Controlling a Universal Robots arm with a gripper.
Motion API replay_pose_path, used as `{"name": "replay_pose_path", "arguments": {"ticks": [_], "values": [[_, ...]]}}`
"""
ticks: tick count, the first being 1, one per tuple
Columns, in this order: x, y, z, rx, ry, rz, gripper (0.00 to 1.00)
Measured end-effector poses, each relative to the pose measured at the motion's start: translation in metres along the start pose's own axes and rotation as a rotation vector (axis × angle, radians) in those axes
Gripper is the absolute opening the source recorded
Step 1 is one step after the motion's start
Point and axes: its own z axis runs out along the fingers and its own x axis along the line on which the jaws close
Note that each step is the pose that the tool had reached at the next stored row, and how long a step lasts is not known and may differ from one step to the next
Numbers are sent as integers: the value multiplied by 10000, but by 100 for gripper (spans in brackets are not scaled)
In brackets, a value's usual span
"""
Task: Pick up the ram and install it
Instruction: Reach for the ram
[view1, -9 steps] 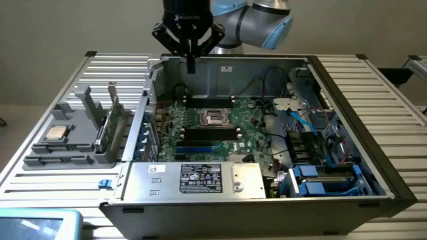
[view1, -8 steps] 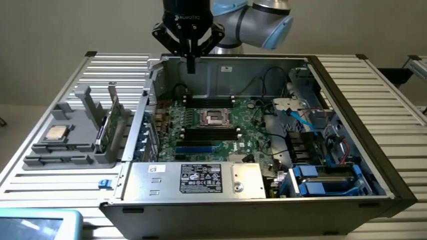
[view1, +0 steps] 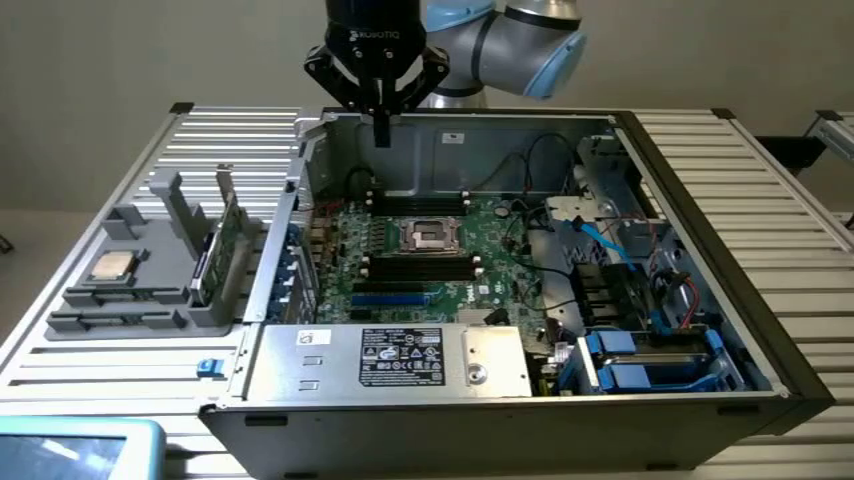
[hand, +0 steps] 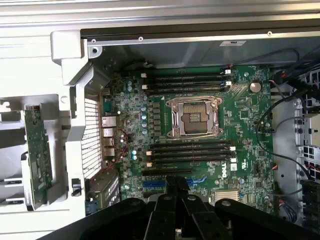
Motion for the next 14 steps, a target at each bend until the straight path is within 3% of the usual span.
{"name": "replay_pose_path", "arguments": {"ticks": [5, 9, 11, 12, 14], "values": [[3, 0, 0, 1, -1, 0, 9], [94, -5, -2, 1, 3, 0, 10], [166, -9, -4, 1, 6, 1, 15], [204, -10, -4, 1, 8, 0, 28], [294, -10, -6, 1, 13, 1, 28]]}}
